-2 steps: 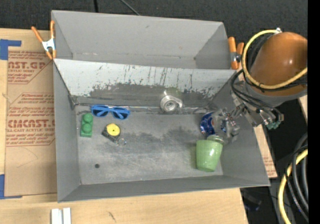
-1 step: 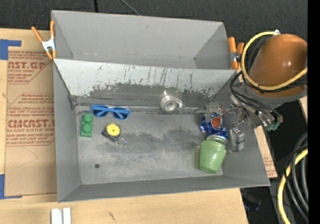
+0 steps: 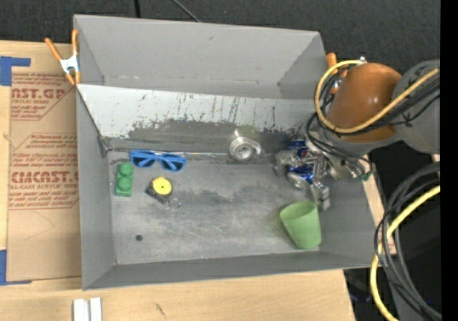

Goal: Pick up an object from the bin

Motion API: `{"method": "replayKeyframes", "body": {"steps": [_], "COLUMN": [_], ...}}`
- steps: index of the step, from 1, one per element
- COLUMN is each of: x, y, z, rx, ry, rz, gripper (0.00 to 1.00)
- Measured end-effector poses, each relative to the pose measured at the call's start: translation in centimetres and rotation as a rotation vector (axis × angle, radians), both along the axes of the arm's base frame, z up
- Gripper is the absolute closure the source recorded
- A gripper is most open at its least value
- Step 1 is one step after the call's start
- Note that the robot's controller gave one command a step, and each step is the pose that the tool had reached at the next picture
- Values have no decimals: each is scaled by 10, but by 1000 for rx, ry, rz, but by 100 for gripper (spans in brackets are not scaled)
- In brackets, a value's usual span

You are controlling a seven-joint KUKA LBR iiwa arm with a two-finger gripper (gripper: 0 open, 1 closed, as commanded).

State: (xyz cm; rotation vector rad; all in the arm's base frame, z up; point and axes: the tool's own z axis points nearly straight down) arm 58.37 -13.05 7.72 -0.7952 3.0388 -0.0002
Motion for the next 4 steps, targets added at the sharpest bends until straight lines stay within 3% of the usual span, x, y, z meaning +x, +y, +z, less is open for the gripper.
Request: {"method": "replayKeyframes", "body": {"steps": [1, 2, 3, 4], "x": [-86, -85, -59, 14], "y": [9, 8, 22, 28], "z": [10, 11, -4, 80], "rx": [2, 0, -4, -1], "ry": [4, 3, 8, -14], "rz": [193, 192, 143, 157], "gripper": [0, 100, 100, 100]}}
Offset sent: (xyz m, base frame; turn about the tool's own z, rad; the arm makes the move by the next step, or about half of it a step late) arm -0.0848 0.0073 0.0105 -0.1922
